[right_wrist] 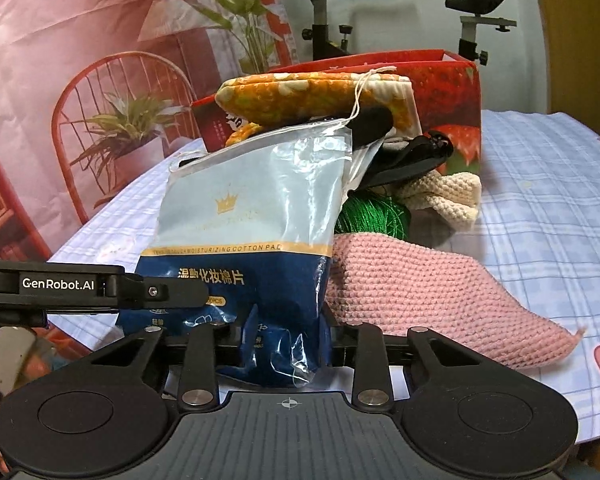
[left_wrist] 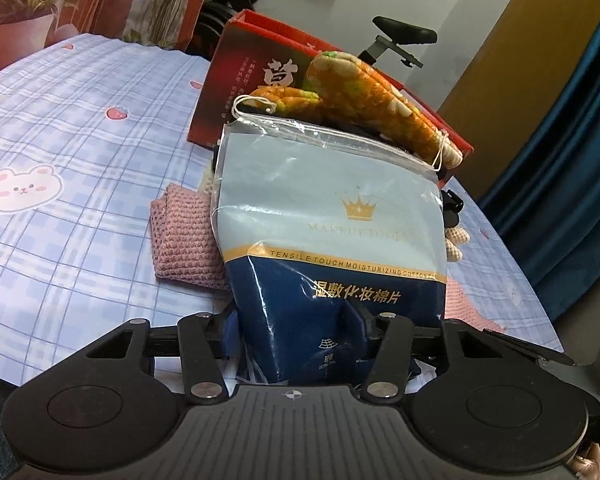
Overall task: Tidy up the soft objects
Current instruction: 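Lift the cotton pad bag with the left tool and carry it over the box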
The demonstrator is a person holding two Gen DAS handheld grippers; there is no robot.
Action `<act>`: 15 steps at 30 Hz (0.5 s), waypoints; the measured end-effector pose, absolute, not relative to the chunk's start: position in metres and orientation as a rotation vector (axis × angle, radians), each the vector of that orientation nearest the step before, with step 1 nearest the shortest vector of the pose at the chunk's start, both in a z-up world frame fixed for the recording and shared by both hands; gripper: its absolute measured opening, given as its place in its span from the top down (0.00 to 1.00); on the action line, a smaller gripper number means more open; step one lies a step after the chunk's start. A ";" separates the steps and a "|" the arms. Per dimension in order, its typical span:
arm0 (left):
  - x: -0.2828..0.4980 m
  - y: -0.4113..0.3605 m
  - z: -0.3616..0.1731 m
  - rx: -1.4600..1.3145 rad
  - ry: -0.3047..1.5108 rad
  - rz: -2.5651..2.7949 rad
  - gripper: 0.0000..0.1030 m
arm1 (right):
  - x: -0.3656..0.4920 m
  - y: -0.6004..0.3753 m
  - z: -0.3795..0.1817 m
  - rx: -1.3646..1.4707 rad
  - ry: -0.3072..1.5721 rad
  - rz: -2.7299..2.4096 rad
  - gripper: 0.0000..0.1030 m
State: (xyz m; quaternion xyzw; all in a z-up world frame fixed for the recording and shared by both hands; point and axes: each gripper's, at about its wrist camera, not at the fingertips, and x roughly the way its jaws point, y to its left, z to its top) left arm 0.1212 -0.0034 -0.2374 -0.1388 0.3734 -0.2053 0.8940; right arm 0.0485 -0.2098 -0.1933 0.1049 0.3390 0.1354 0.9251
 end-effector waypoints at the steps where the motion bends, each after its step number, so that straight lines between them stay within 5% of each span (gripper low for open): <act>1: 0.119 -0.002 -0.236 -0.288 0.769 -0.425 0.48 | 0.048 -0.210 -0.193 0.217 0.694 0.279 0.73; 15: 0.107 0.007 -0.214 -0.301 0.673 -0.421 0.48 | 0.041 -0.201 -0.170 0.188 0.621 0.301 0.73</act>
